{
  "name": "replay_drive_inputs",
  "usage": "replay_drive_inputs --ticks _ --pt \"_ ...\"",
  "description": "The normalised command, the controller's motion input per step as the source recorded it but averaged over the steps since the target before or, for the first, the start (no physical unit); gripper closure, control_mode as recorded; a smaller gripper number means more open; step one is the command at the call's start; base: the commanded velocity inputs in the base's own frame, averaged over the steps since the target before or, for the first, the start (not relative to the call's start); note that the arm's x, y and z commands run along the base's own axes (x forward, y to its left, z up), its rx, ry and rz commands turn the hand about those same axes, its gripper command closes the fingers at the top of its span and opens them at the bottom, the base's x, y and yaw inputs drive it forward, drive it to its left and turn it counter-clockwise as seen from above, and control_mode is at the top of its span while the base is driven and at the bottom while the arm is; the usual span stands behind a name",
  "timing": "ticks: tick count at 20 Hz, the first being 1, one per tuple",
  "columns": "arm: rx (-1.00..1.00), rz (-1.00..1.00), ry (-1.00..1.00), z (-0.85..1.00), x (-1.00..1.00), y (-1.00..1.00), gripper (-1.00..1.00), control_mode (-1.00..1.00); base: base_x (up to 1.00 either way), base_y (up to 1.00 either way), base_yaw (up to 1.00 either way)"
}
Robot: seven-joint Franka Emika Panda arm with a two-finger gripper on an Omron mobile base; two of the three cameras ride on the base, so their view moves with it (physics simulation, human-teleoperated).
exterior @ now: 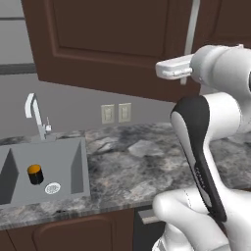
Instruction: Open the cabinet directly in front. Then move the beer and the cup to the dining counter with the candle on it.
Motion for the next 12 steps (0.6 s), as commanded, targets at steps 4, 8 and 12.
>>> replay_drive_inputs --ticks 4,8,12 --pt "-0.01 0.0 0.05 0.0 0.01 0.26 -1.0 -1.0 0.0 0.0 0.0" --pt "0.0 0.0 0.0 0.0 -0.22 0.01 -1.0 -1.0 0.0 0.0 0.0" --pt "0.0 0.0 -0.05 0.0 -0.92 -0.01 -1.0 -1.0 0.0 0.0 0.0"
